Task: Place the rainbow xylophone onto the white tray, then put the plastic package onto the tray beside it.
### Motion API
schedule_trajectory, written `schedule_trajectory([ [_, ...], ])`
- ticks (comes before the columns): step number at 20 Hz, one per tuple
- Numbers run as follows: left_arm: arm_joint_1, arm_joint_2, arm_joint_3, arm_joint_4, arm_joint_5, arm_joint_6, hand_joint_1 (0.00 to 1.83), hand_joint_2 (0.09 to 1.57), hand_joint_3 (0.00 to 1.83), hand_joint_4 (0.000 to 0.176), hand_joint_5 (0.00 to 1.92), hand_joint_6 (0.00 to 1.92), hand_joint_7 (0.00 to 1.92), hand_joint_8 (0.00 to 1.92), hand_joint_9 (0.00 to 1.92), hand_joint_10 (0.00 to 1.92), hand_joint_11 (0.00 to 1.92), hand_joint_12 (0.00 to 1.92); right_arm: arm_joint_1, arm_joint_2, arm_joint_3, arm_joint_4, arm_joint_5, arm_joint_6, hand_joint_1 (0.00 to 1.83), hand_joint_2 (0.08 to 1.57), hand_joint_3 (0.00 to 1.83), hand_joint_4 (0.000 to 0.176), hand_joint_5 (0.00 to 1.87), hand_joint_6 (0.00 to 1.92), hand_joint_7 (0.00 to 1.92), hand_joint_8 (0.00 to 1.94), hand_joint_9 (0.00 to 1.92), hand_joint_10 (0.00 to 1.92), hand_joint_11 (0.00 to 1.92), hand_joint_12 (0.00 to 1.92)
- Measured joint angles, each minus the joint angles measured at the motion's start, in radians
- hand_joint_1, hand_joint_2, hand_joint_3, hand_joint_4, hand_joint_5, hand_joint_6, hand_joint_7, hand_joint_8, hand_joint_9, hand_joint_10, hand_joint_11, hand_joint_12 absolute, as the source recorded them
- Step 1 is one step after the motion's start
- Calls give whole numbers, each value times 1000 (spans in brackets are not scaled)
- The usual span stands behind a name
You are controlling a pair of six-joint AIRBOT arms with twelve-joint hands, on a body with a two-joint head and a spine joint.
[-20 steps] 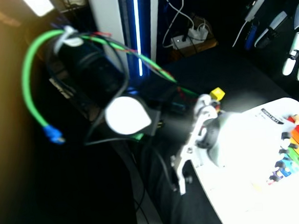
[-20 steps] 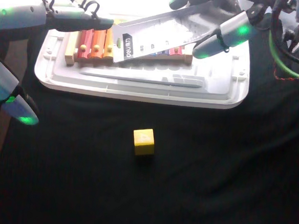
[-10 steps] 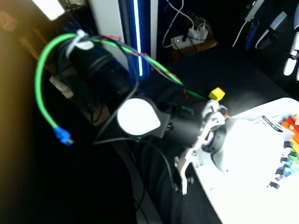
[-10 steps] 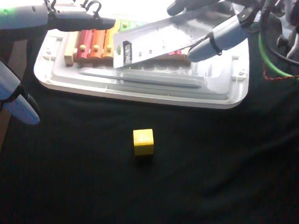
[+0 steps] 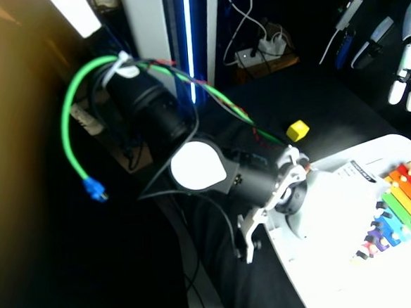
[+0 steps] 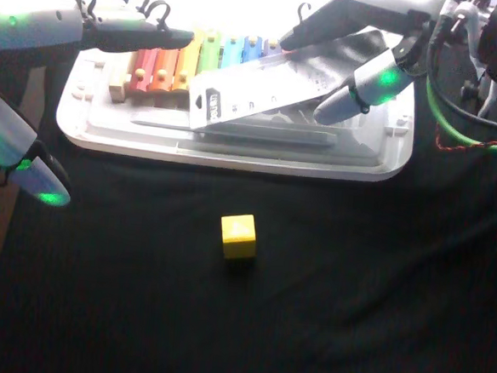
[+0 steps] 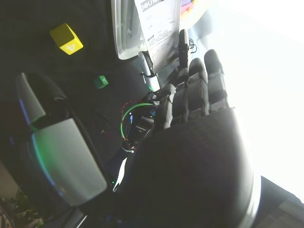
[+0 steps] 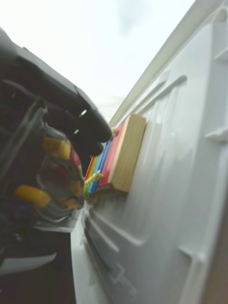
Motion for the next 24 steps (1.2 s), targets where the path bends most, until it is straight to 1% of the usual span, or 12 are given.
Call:
schedule_trajectory([
  [1, 0, 0, 0, 0, 0, 0, 916, 672, 1, 63, 0, 0, 119, 1, 119, 2, 0, 398, 0, 0, 0, 0, 1, 0, 1041, 864, 0, 45, 393, 0, 525, 0, 521, 0, 337, 727],
  [3, 0, 0, 0, -1, 0, 0, 917, 674, 1, 45, 0, 0, 115, 0, 118, 3, 0, 394, 0, 2, 1, 6, 4, 6, 973, 760, 0, 160, 169, 0, 322, 0, 366, 0, 348, 669],
  [5, 0, 0, 0, -1, 0, 0, 928, 663, 0, 48, 0, 0, 114, 0, 123, 5, 0, 395, 0, 3, 1, 6, 4, 7, 978, 735, 0, 173, 103, 0, 256, 0, 290, 0, 242, 618],
  [6, 0, 0, 0, -2, 0, 0, 930, 652, 0, 17, 0, 0, 110, 1, 135, 7, 0, 423, 0, 3, 1, 6, 4, 8, 909, 671, 0, 176, 3, 0, 60, 0, 60, 0, 23, 501],
  [7, 0, 0, 0, -2, 0, 0, 930, 652, 0, 17, 0, 0, 110, 1, 135, 7, 0, 423, 0, 4, 1, 6, 4, 7, 909, 671, 0, 176, 3, 0, 60, 0, 60, 0, 23, 501],
  [8, 0, 0, 0, -2, 0, 0, 931, 655, 0, 12, 0, 0, 109, 0, 130, 3, 0, 440, 0, 8, 1, 6, 4, 8, 896, 624, 0, 176, 0, 0, 1, 0, 1, 0, 0, 170],
  [10, 0, 0, 0, -2, 0, 3, 936, 661, 0, 16, 0, 0, 117, 2, 138, 5, 0, 504, 0, 17, -5, 6, 5, 8, 884, 604, 0, 176, 0, 0, 0, 0, 0, 0, 0, 87],
  [12, 3, 0, 0, -21, 1, 19, 944, 672, 2, 65, 0, 0, 96, 0, 145, 6, 0, 430, 0, 34, -16, 6, 8, 8, 883, 593, 0, 176, 0, 0, 0, 0, 0, 0, 3, 64],
  [15, 10, 0, 0, -147, 7, 124, 901, 650, 0, 65, 0, 0, 67, 2, 157, 5, 0, 420, 0, 79, -50, 20, 39, 8, 779, 579, 0, 176, 0, 0, 0, 0, 0, 0, 3, 23],
  [16, 10, 0, 2, -195, 13, 159, 905, 656, 0, 75, 0, 0, 35, 3, 113, 8, 0, 279, 0, 95, -61, 31, 61, 8, 790, 574, 0, 176, 0, 0, 0, 0, 0, 0, 0, 20],
  [18, 10, 0, 3, -296, 24, 245, 898, 622, 0, 164, 0, 0, 1, 0, 65, 6, 0, 57, 0, 137, -95, 61, 102, 4, 798, 581, 0, 176, 0, 0, 0, 0, 0, 0, 85, 62],
  [24, 22, 11, 8, -648, 13, 531, 813, 639, 3, 172, 0, 0, 1, 0, 22, 0, 0, 0, 0, 267, -232, 182, 200, -143, 705, 626, 10, 176, 0, 0, 0, 0, 0, 0, 44, 22],
])
